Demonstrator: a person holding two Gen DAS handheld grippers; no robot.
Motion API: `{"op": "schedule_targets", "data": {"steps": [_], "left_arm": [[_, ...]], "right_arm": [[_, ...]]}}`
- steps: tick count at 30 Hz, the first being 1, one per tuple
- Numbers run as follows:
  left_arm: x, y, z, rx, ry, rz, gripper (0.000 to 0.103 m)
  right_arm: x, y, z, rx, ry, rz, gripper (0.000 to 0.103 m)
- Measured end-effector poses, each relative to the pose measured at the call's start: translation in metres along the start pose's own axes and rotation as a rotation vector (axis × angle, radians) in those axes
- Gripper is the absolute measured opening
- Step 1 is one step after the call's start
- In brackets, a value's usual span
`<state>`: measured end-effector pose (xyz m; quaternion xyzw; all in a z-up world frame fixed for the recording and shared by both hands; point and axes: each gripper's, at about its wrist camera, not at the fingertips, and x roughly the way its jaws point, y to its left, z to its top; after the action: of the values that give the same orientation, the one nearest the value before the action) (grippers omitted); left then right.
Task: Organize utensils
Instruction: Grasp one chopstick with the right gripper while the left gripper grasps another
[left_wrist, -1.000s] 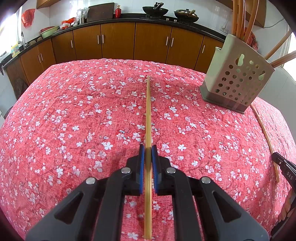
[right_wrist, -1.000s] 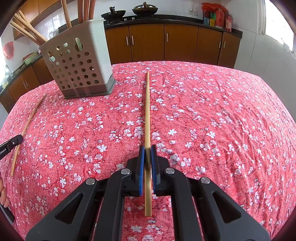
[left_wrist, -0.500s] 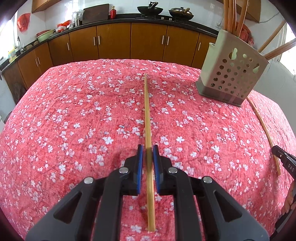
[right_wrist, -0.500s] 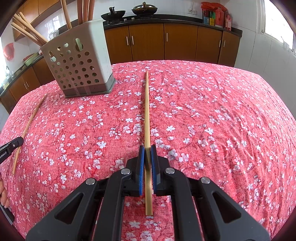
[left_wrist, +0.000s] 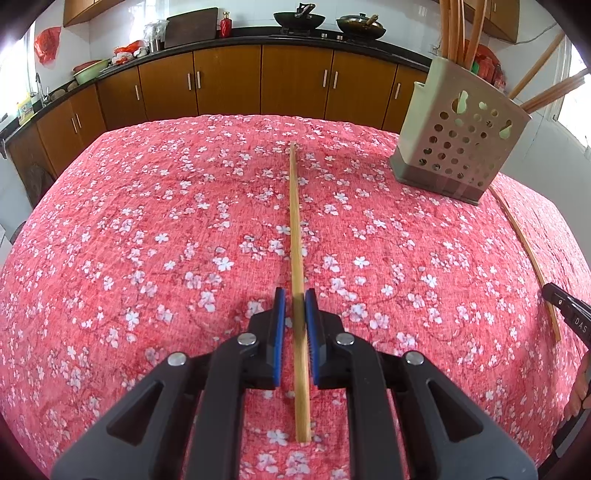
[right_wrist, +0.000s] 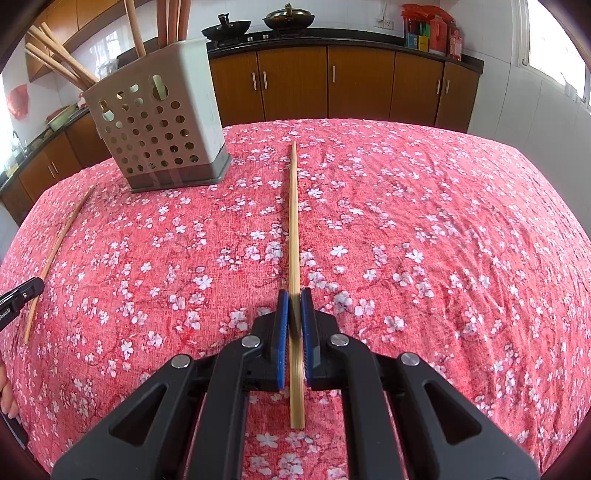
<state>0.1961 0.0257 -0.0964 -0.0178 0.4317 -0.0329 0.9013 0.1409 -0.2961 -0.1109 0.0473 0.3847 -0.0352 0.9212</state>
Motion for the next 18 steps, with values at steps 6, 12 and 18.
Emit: {"op": "schedule_targets", "data": {"steps": [6, 12, 18], "left_arm": [[-0.008, 0.001, -0.008, -0.004, 0.001, -0.003, 0.013], [-0.012, 0.002, -0.008, 0.001, 0.012, 0.004, 0.008], [-0.027, 0.007, 0.004, -0.006, -0.024, -0.002, 0.008]], "right_arm": [[-0.004, -0.002, -0.003, 0.002, 0.001, 0.009, 0.008], [-0.013, -0.011, -0.004, 0.034, -0.033, 0.022, 0.007], [-0.043, -0.021, 0.005, 0.048, -0.130, 0.033, 0.007]]}}
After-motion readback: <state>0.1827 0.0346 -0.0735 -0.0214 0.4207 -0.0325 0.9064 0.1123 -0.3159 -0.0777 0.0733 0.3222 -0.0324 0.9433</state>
